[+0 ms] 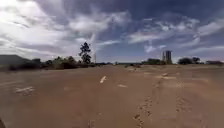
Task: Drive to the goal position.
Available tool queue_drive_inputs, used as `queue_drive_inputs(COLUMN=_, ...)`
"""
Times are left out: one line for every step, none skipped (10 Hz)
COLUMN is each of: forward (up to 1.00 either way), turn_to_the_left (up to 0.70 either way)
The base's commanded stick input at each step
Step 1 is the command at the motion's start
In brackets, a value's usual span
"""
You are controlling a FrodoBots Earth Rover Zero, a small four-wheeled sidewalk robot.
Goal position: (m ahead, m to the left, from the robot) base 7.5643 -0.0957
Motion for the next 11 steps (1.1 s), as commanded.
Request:
queue_drive_inputs(forward=0.97, turn_to_the_left=0.00)
queue_drive_inputs(forward=0.97, turn_to_the_left=0.00)
queue_drive_inputs(forward=0.97, turn_to_the_left=0.00)
queue_drive_inputs(forward=0.97, turn_to_the_left=0.00)
queue_drive_inputs(forward=0.97, turn_to_the_left=-0.01)
queue_drive_inputs(forward=0.97, turn_to_the_left=-0.03)
queue_drive_inputs(forward=0.97, turn_to_the_left=-0.06)
queue_drive_inputs(forward=0.97, turn_to_the_left=-0.08)
queue_drive_inputs(forward=0.97, turn_to_the_left=-0.05)
queue_drive_inputs(forward=0.97, turn_to_the_left=-0.03)
queue_drive_inputs(forward=0.97, turn_to_the_left=0.00)
